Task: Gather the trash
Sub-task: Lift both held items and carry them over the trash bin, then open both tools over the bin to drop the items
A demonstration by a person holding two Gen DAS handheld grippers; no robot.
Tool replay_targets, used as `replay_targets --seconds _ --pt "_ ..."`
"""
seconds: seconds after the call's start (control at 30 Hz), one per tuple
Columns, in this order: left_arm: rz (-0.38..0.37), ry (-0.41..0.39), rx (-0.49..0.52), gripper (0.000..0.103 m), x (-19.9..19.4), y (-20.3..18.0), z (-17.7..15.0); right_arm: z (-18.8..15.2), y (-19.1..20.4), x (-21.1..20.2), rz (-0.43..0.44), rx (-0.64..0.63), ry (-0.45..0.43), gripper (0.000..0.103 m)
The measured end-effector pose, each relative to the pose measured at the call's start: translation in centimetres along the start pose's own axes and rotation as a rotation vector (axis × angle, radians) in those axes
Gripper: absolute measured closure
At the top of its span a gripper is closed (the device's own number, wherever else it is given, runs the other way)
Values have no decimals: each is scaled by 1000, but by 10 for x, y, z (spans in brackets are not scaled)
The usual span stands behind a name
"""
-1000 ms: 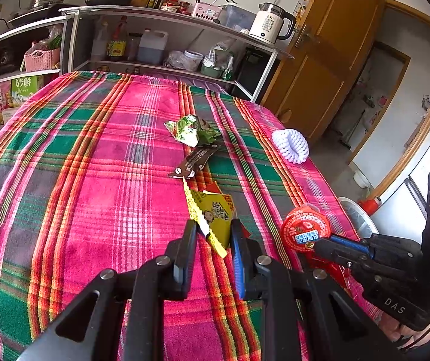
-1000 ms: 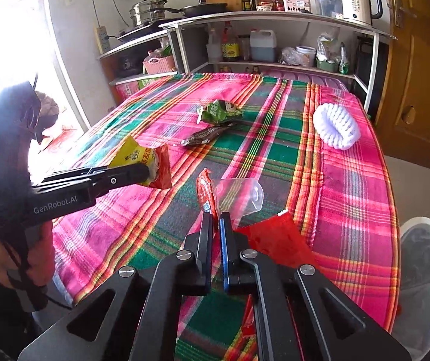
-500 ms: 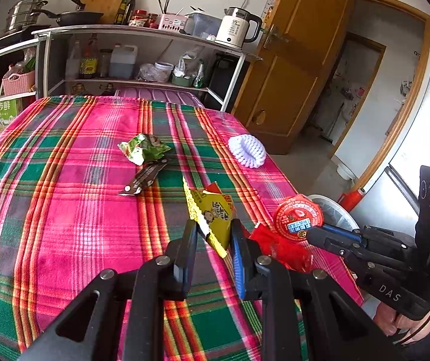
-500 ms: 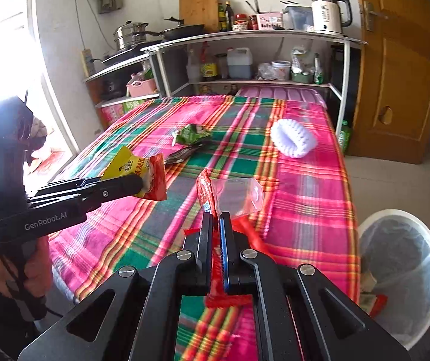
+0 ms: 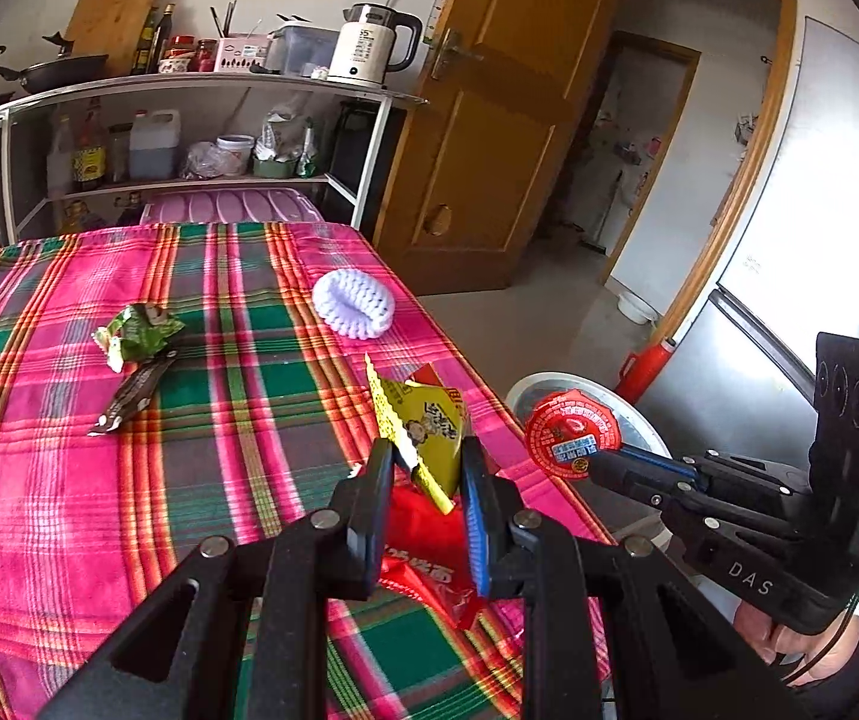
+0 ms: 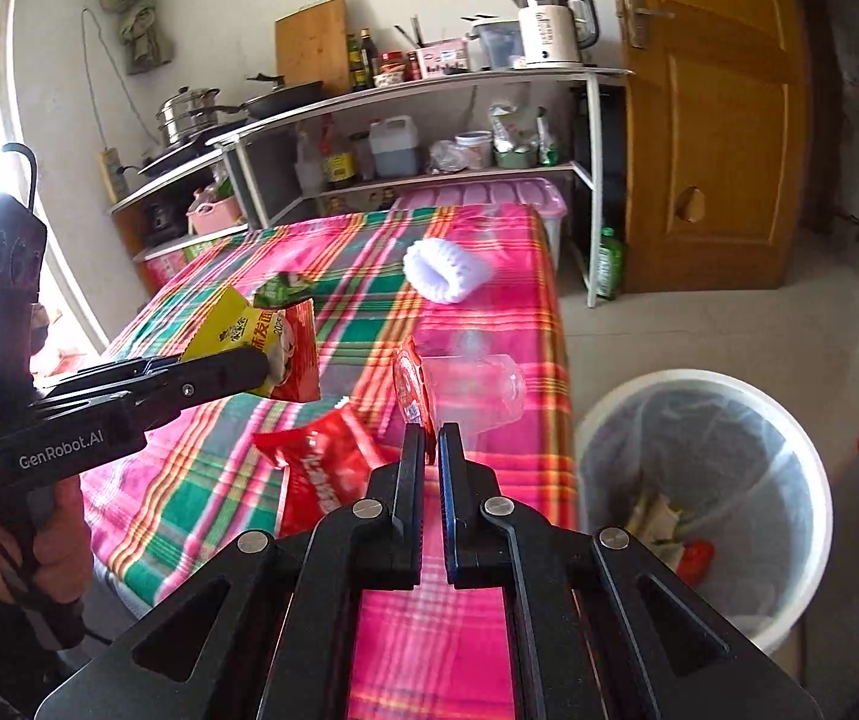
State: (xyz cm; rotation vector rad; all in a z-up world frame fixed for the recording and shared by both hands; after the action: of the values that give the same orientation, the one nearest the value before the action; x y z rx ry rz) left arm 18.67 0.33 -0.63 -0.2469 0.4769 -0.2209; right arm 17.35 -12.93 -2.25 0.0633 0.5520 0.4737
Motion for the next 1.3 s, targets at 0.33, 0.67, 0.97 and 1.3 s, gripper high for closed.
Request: replay_targets --seconds 0.33,0.67,0.97,1.3 --pt "-79 60 66 80 36 -59 -11 -17 -60 -24 -93 86 -8 98" --pt "-142 116 119 80 69 -109 -26 -33 -110 -37 -166 164 -3 98" --pt "-168 182 140 80 102 -134 -41 -48 -133 -34 -192 209 21 98" --pt "-183 246 131 79 131 -144 -54 -58 -156 -28 -221 250 52 98"
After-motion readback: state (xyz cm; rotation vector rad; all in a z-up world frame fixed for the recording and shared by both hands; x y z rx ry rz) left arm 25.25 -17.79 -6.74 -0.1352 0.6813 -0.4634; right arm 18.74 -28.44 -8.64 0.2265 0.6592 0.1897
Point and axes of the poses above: each gripper's, at about its wrist camera, not at the fingertips, and x roughly the way its jaws point, y to its left, z to its top, the point moved 7 cm from there along x, roughly the way its jaws point, and after that the axes turned 11 degrees about -y, right-handed, at the moved point
